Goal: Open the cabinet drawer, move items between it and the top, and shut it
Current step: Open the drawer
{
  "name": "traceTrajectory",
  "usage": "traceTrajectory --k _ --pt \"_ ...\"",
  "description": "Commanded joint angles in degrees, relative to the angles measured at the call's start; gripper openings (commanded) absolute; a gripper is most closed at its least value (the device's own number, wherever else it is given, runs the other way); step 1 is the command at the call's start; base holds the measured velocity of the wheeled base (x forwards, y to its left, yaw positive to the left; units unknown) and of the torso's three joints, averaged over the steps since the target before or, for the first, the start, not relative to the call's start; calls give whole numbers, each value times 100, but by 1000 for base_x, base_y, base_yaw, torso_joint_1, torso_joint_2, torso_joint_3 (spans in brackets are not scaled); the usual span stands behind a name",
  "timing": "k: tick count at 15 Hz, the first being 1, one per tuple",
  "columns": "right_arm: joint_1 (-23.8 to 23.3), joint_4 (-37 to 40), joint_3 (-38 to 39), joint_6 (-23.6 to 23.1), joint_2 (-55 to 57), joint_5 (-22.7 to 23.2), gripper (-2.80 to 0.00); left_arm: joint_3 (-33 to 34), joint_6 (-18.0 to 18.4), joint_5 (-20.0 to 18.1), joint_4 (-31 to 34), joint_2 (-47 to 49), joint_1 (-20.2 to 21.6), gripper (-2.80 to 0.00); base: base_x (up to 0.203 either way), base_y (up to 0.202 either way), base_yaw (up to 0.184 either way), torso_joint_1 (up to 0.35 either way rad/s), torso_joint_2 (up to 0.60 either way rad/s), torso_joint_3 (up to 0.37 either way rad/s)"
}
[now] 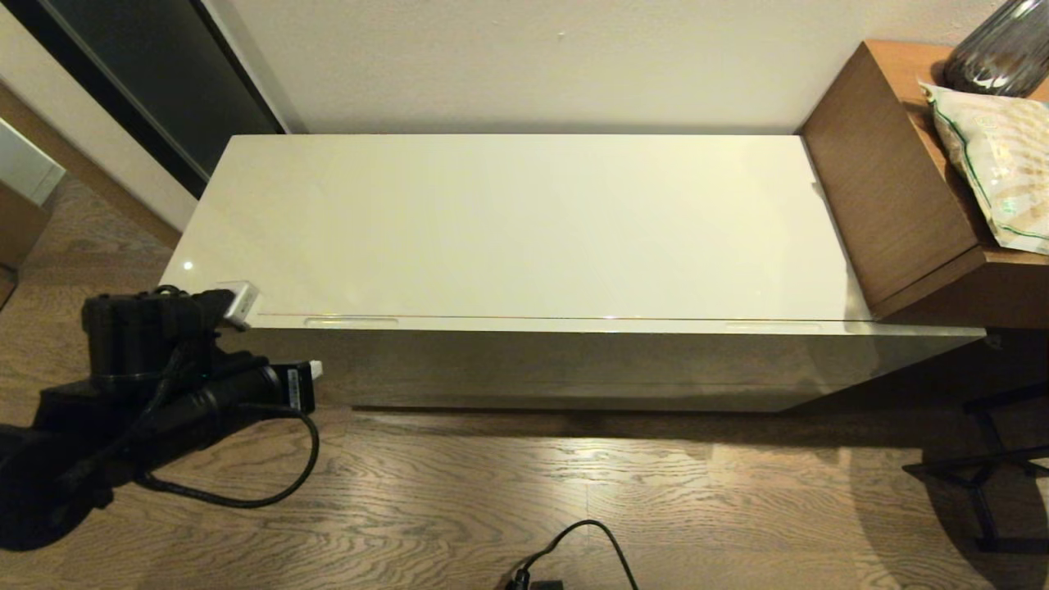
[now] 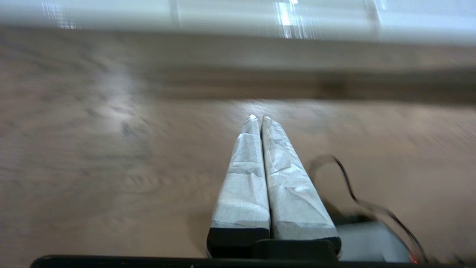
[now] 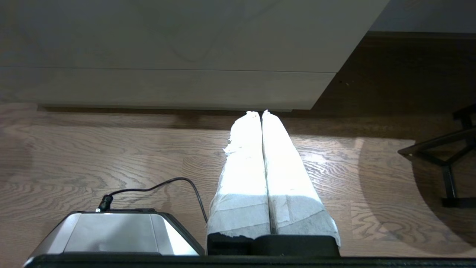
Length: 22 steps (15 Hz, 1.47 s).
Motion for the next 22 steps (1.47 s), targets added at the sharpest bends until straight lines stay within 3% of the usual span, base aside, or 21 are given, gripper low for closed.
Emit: traceTrajectory --k 1,3,6,11,22 --pt "2 -4 1 -21 -1 2 -280 -599 -7 596 -27 696 -256 -280 0 0 0 0 0 0" --pt "2 -12 1 5 -1 2 -280 -1135 -24 888 -35 1017 -411 -280 0 0 0 0 0 0" --pt "2 -5 1 5 -1 2 -280 -1661 -35 1024 -26 1220 -580 -280 0 0 0 0 0 0" --pt "2 -4 1 -21 -1 2 -280 -1648 -26 1047 -28 1303 -625 -280 0 0 0 0 0 0" --pt "2 -5 1 -21 -1 2 -280 -247 -131 922 -38 1525 -621 -280 0 0 0 0 0 0"
